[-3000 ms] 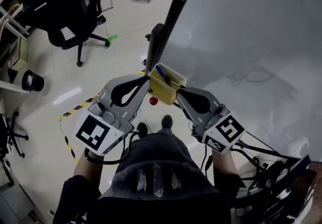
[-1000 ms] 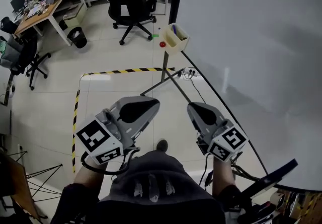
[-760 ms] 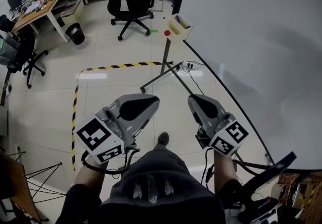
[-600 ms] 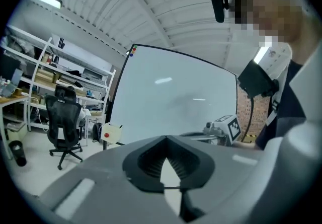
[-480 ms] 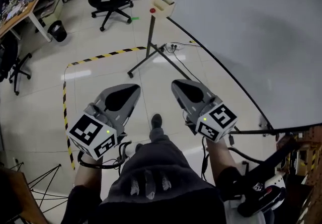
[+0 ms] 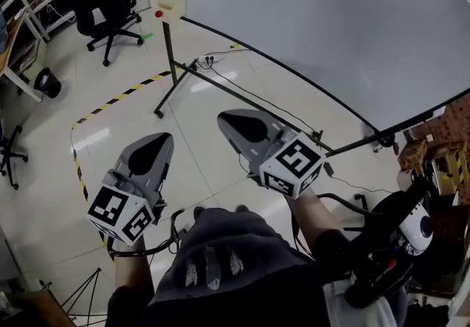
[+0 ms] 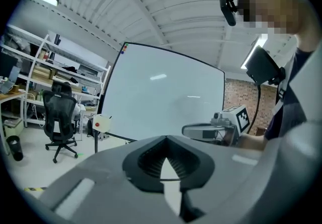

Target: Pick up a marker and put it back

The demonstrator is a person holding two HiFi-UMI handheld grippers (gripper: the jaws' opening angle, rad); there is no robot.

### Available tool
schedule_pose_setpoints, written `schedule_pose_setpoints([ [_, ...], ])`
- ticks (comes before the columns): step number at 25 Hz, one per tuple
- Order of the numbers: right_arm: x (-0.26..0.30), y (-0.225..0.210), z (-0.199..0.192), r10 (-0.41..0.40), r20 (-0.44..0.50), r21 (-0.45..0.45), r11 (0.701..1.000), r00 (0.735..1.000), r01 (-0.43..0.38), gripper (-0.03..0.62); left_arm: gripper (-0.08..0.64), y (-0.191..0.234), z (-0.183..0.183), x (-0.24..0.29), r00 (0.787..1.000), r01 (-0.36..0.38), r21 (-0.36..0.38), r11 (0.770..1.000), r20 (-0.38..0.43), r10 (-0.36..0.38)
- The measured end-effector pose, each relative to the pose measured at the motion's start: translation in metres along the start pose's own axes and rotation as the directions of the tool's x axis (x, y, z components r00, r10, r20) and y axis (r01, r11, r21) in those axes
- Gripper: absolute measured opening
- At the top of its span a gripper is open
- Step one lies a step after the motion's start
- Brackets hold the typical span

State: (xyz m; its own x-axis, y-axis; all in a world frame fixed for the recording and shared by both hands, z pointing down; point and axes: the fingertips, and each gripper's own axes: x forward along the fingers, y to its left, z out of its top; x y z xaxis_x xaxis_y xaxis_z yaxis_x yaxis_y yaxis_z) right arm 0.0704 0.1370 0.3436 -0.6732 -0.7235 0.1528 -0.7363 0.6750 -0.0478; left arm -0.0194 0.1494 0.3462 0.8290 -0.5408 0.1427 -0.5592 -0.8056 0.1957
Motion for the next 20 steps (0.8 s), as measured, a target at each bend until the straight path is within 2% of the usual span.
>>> schedule_pose_setpoints([
  [4, -0.042, -0.014, -0.012, -0.049, -0.015, 0.006, 0.999, 0.999, 0.049, 0.0, 0.006, -0.048, -0.007, 0.021, 0.995, 0.098, 0.003, 0.995, -0.017, -0.098],
  [13, -0.139, -0.059, -0.037, -0.11, 0.008, 0.059, 0.992, 0.994, 0.109, 0.0, 0.006, -0.139, -0.033, 0.078, 0.982, 0.156, 0.049, 0.987, -0.114, -0.149],
  [20, -0.188, -0.094, -0.047, -0.122, 0.007, 0.108, 0.987, 0.992, 0.121, 0.0, 0.006, -0.175, -0.03, 0.113, 0.978, 0.154, 0.079, 0.985, -0.152, -0.141],
])
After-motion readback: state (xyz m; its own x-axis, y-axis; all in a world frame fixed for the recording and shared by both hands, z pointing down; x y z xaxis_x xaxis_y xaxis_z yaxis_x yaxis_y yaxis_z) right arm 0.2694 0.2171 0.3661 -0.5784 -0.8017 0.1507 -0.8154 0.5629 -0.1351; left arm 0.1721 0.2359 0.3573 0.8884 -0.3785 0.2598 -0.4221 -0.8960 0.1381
